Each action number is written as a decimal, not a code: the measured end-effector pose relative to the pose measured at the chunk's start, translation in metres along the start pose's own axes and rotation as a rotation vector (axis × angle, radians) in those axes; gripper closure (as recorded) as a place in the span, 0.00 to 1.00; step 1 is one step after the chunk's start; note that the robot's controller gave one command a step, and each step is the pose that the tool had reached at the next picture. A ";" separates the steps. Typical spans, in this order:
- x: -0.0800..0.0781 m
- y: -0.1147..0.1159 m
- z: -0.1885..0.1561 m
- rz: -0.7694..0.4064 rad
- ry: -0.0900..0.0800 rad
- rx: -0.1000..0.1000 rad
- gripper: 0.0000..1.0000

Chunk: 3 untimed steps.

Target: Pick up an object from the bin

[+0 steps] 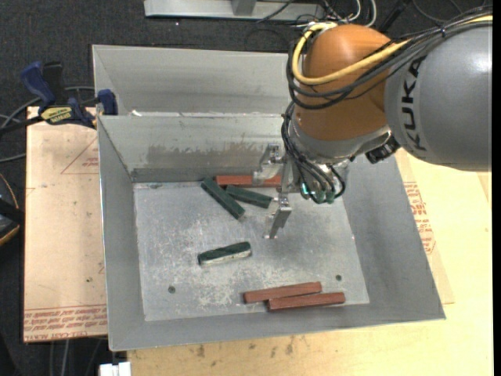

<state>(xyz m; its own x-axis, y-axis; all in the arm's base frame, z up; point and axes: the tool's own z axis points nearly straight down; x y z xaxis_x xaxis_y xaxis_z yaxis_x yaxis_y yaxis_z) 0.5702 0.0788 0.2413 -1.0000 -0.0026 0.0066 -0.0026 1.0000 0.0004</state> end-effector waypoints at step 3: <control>0.001 0.010 0.104 -0.106 -0.011 0.000 0.00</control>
Offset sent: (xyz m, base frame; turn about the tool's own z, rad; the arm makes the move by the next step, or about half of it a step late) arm 0.0061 0.0350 -0.1713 -0.1773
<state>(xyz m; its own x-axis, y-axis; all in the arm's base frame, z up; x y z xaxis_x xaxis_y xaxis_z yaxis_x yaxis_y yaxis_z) 0.5686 0.0886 0.1376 -0.9941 -0.1085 -0.0044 -0.1086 0.9941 0.0009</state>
